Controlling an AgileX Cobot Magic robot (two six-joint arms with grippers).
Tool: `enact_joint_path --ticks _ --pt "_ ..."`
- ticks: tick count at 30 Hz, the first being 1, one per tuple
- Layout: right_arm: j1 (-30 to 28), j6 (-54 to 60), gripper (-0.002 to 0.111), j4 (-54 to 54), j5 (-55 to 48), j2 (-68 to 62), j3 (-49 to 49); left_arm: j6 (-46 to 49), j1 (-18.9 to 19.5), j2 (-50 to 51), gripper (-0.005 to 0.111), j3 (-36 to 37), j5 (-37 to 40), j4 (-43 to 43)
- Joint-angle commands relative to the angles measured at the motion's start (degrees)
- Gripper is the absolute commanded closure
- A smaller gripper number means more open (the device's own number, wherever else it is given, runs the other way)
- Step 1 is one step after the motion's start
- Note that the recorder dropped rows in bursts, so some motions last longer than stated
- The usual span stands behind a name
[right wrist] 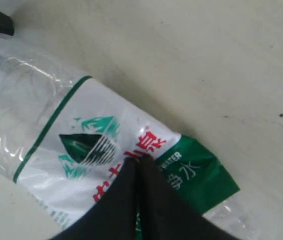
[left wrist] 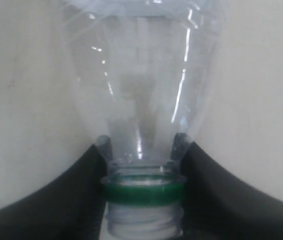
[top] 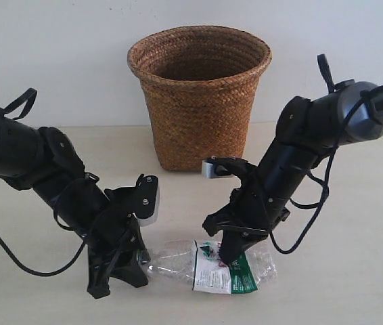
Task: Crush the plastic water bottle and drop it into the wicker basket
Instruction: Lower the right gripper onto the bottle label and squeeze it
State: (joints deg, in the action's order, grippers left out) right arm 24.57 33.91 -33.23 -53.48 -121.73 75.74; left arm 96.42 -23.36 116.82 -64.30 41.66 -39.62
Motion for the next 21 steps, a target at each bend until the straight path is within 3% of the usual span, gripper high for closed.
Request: enact_joint_path --ticks 1,13,21 --pt "0.53 -1.14 0.108 6.94 -6.94 -6.55 2.5 -1.71 -0.66 0.54 0.103 0.27 -0.79 0.0" --pt "0.53 -3.59 0.108 7.59 -11.1 -11.33 7.06 -2.62 -0.66 0.54 0.103 0.27 -0.08 0.58" --pt "-1.54 -4.98 0.108 6.81 -13.18 -1.29 7.63 -4.08 -0.66 0.54 0.103 0.27 -0.08 2.0"
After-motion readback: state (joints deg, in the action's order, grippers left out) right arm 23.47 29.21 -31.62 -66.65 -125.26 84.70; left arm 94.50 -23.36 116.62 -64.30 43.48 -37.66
